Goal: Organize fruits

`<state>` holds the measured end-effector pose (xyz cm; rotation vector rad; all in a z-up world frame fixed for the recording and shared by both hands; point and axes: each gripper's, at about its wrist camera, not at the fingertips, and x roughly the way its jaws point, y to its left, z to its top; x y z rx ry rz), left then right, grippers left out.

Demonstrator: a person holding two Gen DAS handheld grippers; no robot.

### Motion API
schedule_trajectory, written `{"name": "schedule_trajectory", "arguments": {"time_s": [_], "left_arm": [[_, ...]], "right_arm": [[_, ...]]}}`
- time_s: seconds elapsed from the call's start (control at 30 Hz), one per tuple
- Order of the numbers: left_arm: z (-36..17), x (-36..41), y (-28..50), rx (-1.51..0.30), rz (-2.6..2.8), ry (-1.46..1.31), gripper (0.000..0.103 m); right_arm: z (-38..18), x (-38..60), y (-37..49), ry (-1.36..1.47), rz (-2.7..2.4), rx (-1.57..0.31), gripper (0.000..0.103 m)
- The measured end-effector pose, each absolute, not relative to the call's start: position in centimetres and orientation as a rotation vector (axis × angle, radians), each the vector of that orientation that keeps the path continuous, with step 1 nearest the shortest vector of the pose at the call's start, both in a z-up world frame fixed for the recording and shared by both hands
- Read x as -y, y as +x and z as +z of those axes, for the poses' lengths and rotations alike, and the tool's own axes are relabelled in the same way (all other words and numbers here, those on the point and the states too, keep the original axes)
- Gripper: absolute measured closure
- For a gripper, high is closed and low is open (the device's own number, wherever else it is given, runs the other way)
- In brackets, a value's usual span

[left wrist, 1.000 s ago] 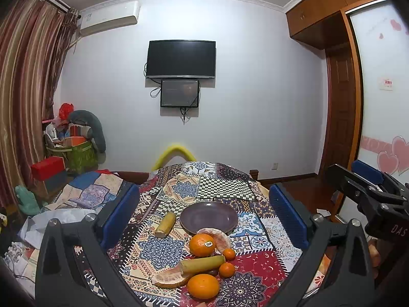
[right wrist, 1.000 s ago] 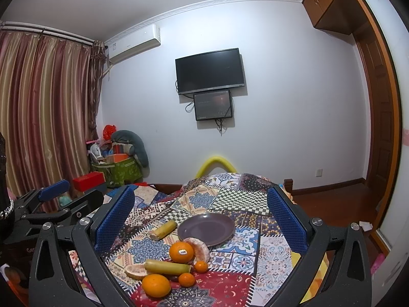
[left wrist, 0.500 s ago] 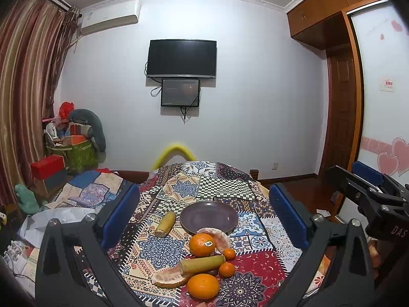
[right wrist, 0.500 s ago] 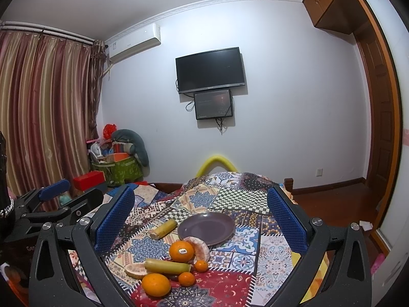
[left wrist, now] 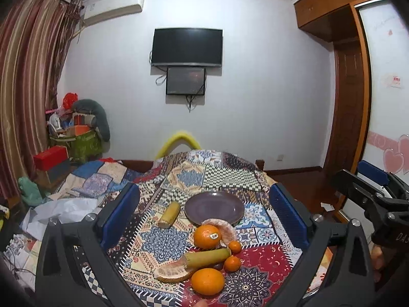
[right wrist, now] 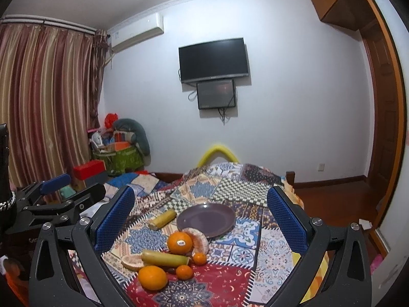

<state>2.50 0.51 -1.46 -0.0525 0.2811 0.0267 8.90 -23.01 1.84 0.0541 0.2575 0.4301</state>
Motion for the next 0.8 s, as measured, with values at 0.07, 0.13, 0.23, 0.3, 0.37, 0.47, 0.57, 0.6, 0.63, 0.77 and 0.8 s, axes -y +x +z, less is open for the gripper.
{"name": "schedule_trajectory", "arguments": {"time_s": [0.07,0.13,0.23,0.3,0.37,0.47,0.57,0.6,0.63,0.77,0.8], "left_arm": [[-2.1,-0.8,3.2,-0.308,0.022,-0.057,0.001],[-2.9,-1.0,4.0,-0.343,0.021,-0.050,0.007],[-4.2,-1.1,5.1,-0.406,0.017,-0.021,0.016],[-5.3,-1.2,5.8,-0.447,0.011,-0.012,0.017],[-6.4,-1.3,6.4,-0.486,0.001,-0.009,0.021],[-8.4,-1.7,7.5,-0.565,-0.010,-0.012,0.030],[-10.5,-2.5,8.4,-0.635,-0.027,-0.058,0.033],[-11.0,-2.6,8.6,-0.648,-0.027,-0.068,0.033],[-11.6,-2.7,8.9,-0.667,-0.025,-0.081,0.033],[-13.8,-2.7,10.0,-0.730,-0.027,-0.099,0.033],[-14.5,-2.5,10.2,-0.750,-0.030,-0.095,0.033]], "right_arm": [[1.3,22.9,9.3,0.039,0.425,-0.273,0.000],[0.7,22.6,9.7,0.012,0.405,-0.288,0.000],[-0.4,22.1,10.5,-0.044,0.369,-0.321,0.000],[-1.2,22.0,11.1,-0.047,0.381,-0.354,0.000],[-1.8,22.0,11.5,-0.043,0.394,-0.381,0.000],[-2.9,21.7,12.1,-0.053,0.407,-0.420,0.006],[-4.1,21.4,12.7,-0.077,0.424,-0.477,0.017],[-4.5,21.3,12.8,-0.077,0.431,-0.490,0.023],[-4.8,21.3,13.0,-0.074,0.441,-0.504,0.028],[-6.6,21.0,13.7,-0.077,0.484,-0.579,0.037],[-7.1,20.8,13.8,-0.082,0.488,-0.595,0.038]]}}
